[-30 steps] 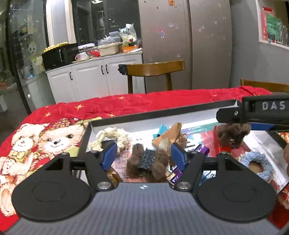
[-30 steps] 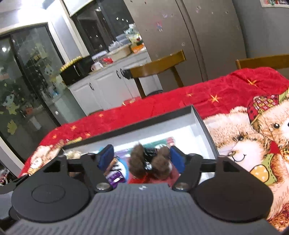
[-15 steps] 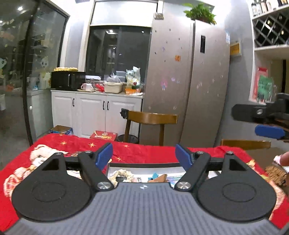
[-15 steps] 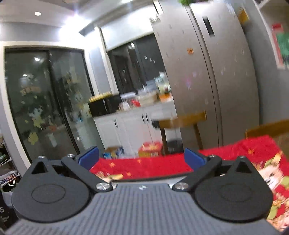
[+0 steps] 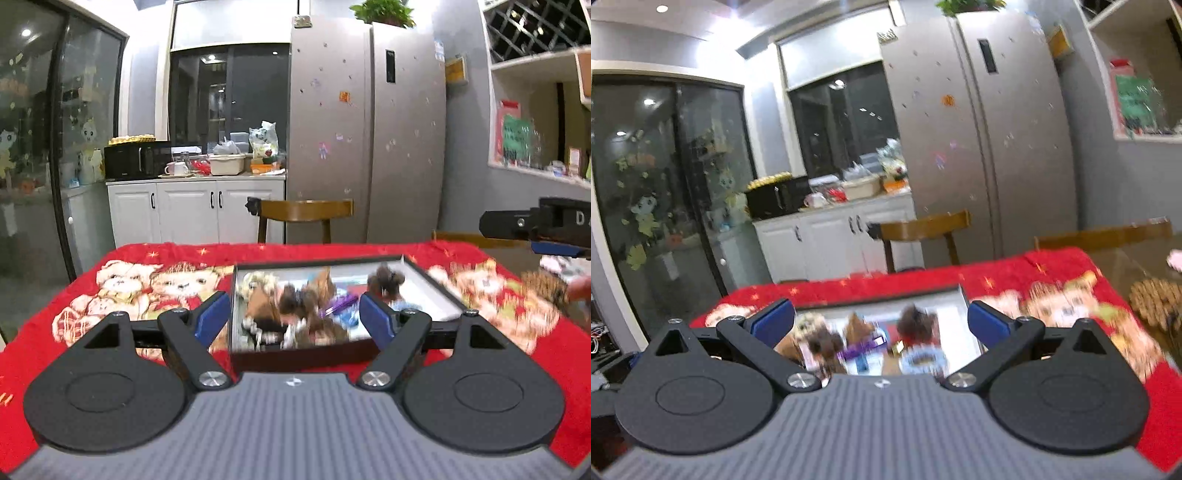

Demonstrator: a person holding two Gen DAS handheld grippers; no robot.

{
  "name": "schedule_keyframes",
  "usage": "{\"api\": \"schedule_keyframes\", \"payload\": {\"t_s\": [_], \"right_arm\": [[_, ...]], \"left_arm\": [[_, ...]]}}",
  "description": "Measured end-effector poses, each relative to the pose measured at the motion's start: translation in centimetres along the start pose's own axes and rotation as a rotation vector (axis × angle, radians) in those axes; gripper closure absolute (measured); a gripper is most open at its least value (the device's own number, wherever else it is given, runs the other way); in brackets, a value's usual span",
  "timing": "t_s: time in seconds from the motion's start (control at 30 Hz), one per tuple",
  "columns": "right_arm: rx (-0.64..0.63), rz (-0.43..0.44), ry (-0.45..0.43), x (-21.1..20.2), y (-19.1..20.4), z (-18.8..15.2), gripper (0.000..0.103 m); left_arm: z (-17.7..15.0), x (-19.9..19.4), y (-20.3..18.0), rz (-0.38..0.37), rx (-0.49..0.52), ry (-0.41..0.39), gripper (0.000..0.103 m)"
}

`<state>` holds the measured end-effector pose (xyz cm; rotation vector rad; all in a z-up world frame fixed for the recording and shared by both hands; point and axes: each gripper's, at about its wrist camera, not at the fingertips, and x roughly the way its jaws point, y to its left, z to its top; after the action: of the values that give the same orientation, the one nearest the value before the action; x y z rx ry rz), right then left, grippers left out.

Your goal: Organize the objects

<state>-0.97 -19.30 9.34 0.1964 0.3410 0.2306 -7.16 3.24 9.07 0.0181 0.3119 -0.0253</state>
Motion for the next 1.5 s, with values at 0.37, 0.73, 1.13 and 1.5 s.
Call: {"api": "schedule_keyframes", "payload": {"t_s": [0.37, 0.73, 1.13, 1.5], "right_arm": [[0.056, 0.047, -0.024, -2.4, -0.6, -8.1, 0.0], [-0.168, -0.174, -0.022, -0.7, 1.6, -10.6, 0.0], [-0.259, -0.169, -0.004, -0.2, 3.4, -11.4, 0.0], [-0.252, -0.182, -0.009, -0.3, 3.3, -11.3, 0.0]], "left_arm": [[-5.8, -0.4, 0.5, -0.038, 0.002, -0.061, 0.022], [-7.1, 0.7, 0.4, 0.102, 0.004, -0.053, 0.022], [-7.5, 2.0, 0.5, 0.08, -0.016, 0.047, 0.022], [-7.6, 2.8, 0.8, 0.076, -0.036, 0.104, 0.022]]}}
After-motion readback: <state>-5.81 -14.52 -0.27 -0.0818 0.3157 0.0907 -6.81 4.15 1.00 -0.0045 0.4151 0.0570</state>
